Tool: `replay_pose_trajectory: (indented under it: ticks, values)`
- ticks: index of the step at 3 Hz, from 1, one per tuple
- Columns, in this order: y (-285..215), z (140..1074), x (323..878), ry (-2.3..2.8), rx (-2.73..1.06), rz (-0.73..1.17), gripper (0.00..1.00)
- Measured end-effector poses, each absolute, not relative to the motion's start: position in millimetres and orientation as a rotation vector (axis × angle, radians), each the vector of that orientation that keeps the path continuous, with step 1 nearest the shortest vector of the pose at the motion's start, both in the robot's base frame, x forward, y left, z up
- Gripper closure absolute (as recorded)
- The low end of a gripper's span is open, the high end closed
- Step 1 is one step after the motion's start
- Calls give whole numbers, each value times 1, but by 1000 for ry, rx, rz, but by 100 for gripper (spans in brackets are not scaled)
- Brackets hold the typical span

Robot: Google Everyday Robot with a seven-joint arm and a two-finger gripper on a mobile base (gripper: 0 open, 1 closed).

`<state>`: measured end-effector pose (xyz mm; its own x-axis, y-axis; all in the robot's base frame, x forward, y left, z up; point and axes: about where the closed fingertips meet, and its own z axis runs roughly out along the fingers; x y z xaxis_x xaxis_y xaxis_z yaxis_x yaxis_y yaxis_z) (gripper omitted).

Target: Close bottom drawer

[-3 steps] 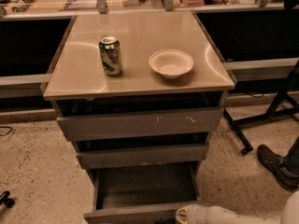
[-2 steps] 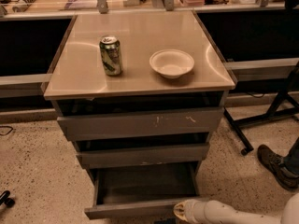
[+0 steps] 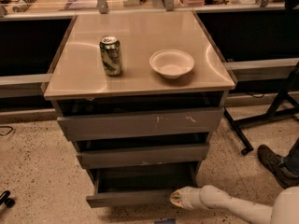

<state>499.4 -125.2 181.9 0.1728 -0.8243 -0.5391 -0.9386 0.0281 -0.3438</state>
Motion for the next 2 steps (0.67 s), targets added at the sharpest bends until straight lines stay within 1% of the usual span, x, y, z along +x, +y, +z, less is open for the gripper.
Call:
replay_pose_trajectory:
  ticks: [2]
  values:
    - [-117,194,552,1672,-1809,242,100]
